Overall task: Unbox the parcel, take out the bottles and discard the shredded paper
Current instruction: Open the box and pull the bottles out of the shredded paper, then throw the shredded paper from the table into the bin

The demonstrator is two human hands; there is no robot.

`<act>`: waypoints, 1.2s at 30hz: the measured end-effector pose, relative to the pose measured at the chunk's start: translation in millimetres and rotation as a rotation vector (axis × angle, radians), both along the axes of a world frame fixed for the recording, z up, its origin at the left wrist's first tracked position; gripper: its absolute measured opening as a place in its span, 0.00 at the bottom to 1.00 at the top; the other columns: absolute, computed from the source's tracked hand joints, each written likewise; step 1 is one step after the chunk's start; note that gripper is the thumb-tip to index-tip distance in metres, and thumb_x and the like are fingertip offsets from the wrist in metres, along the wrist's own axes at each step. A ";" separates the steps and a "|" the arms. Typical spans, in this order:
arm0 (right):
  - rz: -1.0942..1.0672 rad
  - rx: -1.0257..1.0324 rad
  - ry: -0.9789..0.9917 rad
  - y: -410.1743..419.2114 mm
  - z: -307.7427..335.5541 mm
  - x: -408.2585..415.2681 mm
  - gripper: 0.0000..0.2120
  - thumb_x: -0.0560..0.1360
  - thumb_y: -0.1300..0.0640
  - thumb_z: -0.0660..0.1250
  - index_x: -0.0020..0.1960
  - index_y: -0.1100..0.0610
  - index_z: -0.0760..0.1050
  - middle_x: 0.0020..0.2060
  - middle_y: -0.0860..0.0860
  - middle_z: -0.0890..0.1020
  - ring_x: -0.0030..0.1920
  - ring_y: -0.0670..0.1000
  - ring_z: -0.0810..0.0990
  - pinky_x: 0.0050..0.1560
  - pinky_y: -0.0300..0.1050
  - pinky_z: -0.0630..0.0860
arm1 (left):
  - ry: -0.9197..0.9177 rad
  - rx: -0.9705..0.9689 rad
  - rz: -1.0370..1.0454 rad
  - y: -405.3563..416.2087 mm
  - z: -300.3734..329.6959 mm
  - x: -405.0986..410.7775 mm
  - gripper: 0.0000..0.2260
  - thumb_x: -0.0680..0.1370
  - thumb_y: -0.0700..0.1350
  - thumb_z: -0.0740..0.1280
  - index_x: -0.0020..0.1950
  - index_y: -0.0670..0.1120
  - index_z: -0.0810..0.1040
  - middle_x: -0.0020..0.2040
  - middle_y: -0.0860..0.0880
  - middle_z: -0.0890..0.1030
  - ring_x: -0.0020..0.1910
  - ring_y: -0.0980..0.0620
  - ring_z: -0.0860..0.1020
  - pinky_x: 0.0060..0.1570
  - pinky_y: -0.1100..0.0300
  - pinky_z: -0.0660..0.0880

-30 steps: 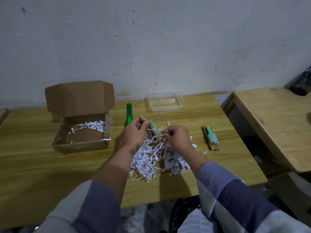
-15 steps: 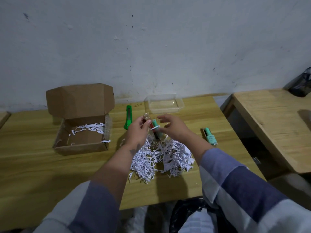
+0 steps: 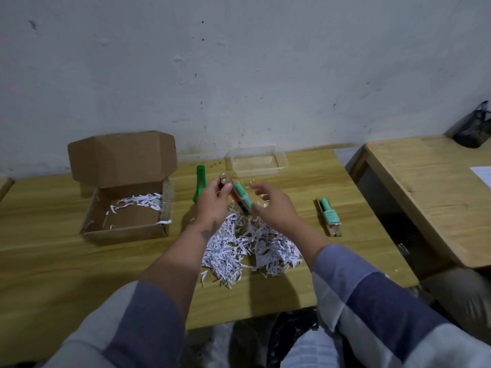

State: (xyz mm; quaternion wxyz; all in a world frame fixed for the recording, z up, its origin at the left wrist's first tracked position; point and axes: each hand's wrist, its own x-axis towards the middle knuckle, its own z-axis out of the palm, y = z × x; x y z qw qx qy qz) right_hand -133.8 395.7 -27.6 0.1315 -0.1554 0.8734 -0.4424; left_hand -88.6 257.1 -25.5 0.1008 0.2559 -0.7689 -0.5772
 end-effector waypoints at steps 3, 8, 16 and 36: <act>0.043 -0.069 -0.073 -2.3 4.3 -4.1 0.22 0.72 0.61 0.71 0.65 0.54 0.73 0.59 0.52 0.81 0.49 0.50 0.80 0.37 0.35 0.75 | 0.017 0.047 -0.040 8.2 0.3 -1.5 0.16 0.81 0.46 0.60 0.68 0.44 0.73 0.59 0.48 0.79 0.59 0.50 0.76 0.61 0.50 0.73; -0.146 -0.115 -0.093 7.1 2.8 -10.0 0.15 0.70 0.55 0.73 0.56 0.56 0.79 0.49 0.53 0.84 0.44 0.50 0.82 0.44 0.47 0.81 | -0.012 -0.028 -0.175 26.4 -2.5 -0.6 0.17 0.83 0.50 0.56 0.68 0.47 0.73 0.62 0.45 0.79 0.56 0.52 0.75 0.55 0.54 0.72; -0.478 0.179 -0.042 87.3 0.8 -43.2 0.18 0.70 0.50 0.73 0.56 0.56 0.78 0.48 0.55 0.84 0.34 0.49 0.79 0.29 0.38 0.72 | -0.311 -0.710 -0.625 68.9 -47.0 2.8 0.28 0.78 0.66 0.52 0.77 0.59 0.54 0.79 0.52 0.53 0.78 0.50 0.46 0.72 0.39 0.39; -0.435 0.529 0.178 129.9 -43.3 -44.1 0.18 0.76 0.47 0.63 0.62 0.54 0.74 0.61 0.56 0.75 0.62 0.58 0.70 0.60 0.52 0.70 | -0.294 -0.934 -0.680 70.9 -65.1 4.0 0.35 0.71 0.74 0.50 0.75 0.61 0.58 0.77 0.57 0.58 0.76 0.54 0.54 0.71 0.45 0.47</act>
